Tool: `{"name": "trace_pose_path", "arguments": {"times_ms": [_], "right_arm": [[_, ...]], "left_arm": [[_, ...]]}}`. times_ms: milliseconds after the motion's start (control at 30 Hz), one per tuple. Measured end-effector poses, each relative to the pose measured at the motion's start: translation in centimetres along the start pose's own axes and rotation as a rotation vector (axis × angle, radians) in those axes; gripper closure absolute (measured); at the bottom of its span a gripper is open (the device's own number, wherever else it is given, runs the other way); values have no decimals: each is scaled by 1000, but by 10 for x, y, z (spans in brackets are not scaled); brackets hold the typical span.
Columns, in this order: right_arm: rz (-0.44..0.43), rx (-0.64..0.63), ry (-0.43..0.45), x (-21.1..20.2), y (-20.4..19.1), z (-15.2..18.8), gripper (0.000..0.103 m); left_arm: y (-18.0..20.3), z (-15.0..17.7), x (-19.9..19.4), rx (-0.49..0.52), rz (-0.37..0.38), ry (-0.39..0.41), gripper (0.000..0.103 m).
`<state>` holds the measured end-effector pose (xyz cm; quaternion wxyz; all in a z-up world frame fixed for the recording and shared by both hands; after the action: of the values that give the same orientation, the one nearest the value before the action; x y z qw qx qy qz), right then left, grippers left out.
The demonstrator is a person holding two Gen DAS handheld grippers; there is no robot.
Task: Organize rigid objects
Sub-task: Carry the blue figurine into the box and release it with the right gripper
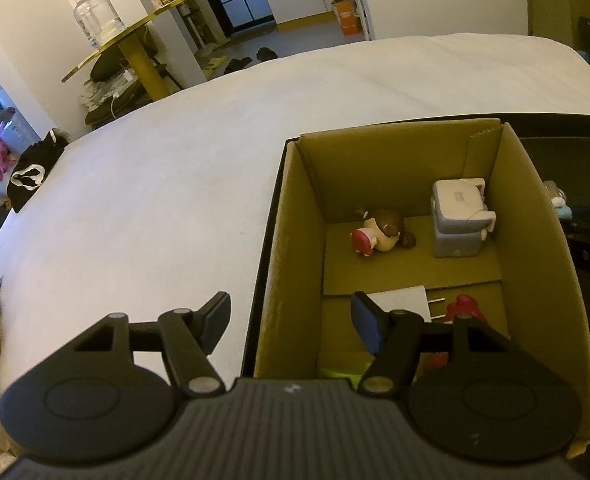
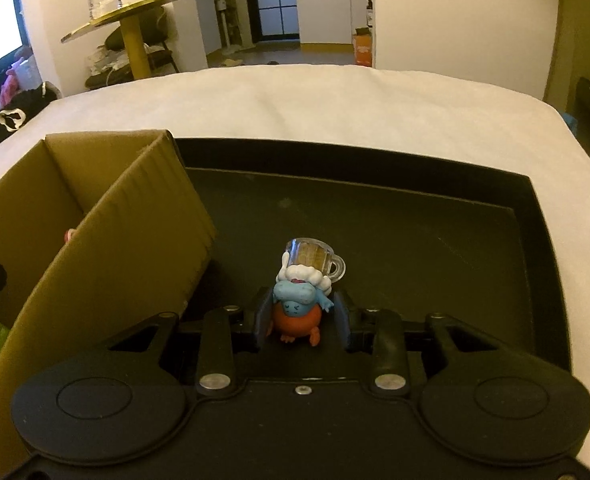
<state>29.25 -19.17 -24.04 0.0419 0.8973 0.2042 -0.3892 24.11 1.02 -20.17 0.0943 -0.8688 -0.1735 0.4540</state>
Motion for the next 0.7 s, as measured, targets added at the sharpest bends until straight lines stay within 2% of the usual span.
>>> {"name": "trace_pose_path", "arguments": {"times_ms": [500, 600, 667, 700], "right_arm": [[109, 12, -75, -15, 9, 16, 69], [127, 41, -78, -18, 11, 19, 64], [136, 44, -70, -20, 11, 19, 44], [144, 38, -57, -20, 9, 19, 40]], "left_arm": [[0, 6, -9, 15, -18, 14, 38], [-3, 6, -11, 14, -26, 18, 38], [-3, 7, -10, 14, -31, 15, 38], [-3, 7, -10, 15, -34, 14, 38]]}}
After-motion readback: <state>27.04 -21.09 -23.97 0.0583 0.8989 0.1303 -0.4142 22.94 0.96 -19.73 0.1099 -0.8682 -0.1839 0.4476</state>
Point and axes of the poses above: each gripper's, at about its wrist camera, not at the fingertips, and x roughly the way its jaws point, y to its right, z to its underside, the point moved 2 cm from there along x, roughly the way its jaws point
